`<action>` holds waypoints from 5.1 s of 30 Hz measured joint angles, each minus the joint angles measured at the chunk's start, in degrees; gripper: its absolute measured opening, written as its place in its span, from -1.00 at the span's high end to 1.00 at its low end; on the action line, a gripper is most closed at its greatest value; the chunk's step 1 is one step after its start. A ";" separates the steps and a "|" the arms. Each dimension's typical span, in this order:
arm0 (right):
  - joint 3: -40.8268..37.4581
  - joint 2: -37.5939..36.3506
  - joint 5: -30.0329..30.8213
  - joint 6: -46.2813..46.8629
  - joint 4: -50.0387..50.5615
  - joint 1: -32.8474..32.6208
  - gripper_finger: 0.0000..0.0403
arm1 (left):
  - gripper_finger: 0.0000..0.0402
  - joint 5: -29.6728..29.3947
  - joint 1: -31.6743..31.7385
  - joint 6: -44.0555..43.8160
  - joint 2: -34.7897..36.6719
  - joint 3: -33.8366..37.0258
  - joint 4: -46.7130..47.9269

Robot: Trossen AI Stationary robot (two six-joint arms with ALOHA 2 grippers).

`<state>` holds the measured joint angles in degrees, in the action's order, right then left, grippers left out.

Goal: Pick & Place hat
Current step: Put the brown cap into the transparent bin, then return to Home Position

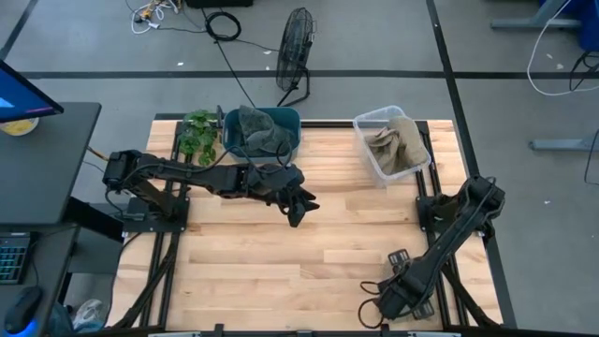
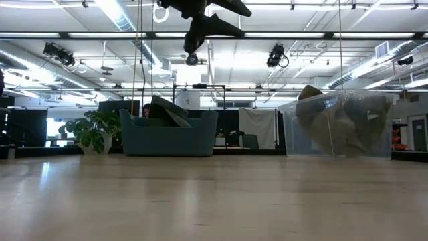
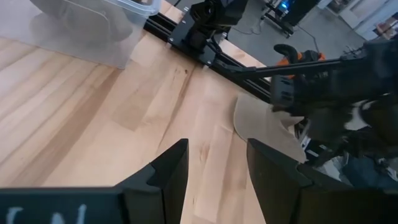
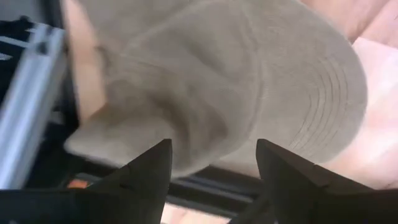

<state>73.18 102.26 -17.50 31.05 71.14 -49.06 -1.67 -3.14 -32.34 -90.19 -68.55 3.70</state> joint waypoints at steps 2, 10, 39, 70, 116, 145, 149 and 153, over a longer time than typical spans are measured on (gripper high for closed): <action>-2.74 0.00 0.51 -0.02 -2.59 -0.11 -0.17 | 0.17 0.00 0.00 -0.02 0.00 0.00 0.00; -9.52 -0.22 4.42 2.20 -8.01 -0.12 0.00 | 0.17 -0.02 0.00 -0.04 0.00 0.00 0.00; 10.64 -18.39 41.64 -16.97 17.74 4.21 0.98 | 0.17 -0.11 0.09 -0.07 0.00 -0.02 -0.09; 5.20 -39.36 63.33 -48.99 17.31 60.60 0.99 | 0.17 -0.17 1.11 -0.09 0.00 -0.02 -0.11; -26.02 -38.40 37.84 -61.40 -22.57 76.24 0.62 | 0.17 -0.15 1.49 -1.51 0.00 -0.02 0.00; 4.96 -44.94 11.68 -29.94 -20.09 62.35 0.15 | 0.17 -12.44 0.82 8.09 29.35 -0.07 21.94; -2.07 -50.34 15.76 -26.75 -26.30 60.70 0.16 | 0.18 -16.67 -0.01 7.98 32.81 -0.04 28.62; -10.69 -56.59 15.50 -26.94 -35.19 60.07 0.16 | 0.26 -16.59 -0.01 8.39 36.15 2.14 30.85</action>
<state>62.50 45.67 -2.00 4.10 35.96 11.00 -18.26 -3.15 -23.94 -54.04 -66.42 34.55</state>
